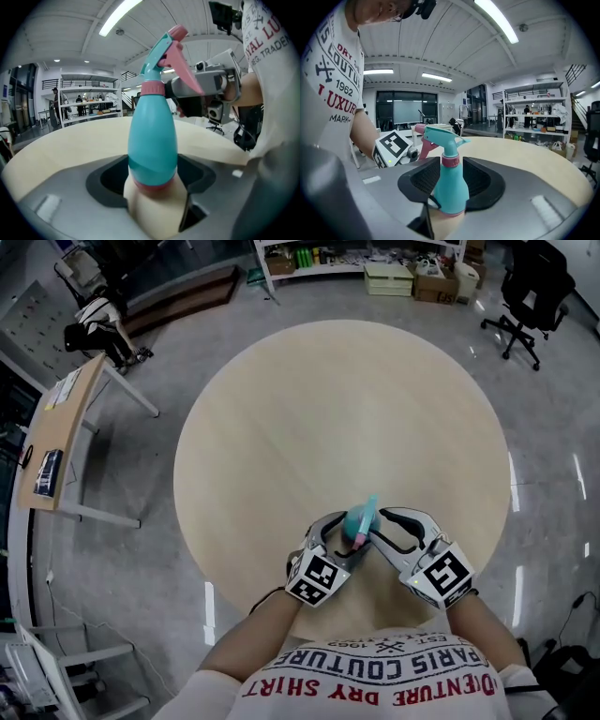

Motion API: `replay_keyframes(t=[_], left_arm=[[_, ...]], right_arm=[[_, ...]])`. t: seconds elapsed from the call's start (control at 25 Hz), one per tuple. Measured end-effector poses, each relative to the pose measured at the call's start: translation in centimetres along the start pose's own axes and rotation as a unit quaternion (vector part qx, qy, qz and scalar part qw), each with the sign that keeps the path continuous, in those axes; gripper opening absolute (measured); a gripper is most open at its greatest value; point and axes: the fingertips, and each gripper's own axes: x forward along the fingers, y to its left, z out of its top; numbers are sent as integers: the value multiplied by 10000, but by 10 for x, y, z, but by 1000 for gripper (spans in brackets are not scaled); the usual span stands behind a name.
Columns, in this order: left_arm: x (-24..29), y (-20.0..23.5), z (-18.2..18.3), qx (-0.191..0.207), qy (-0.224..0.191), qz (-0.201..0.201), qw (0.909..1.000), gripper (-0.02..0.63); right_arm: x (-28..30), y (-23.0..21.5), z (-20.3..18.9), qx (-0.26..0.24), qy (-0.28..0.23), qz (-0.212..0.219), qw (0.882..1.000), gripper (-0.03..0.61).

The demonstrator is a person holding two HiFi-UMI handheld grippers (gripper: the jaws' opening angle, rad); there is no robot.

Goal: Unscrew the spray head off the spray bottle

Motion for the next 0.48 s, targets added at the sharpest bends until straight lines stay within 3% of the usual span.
replay_keyframes(t=[0.28,0.48], left_arm=[[5,-1,-2,-121,77,48,9999,321],[6,-2,-2,19,102,-22,9999,320]], right_arm=[[16,-2,-1,-169,45,-37,9998,135],[14,-1,0,-263,57,379,9989,127]])
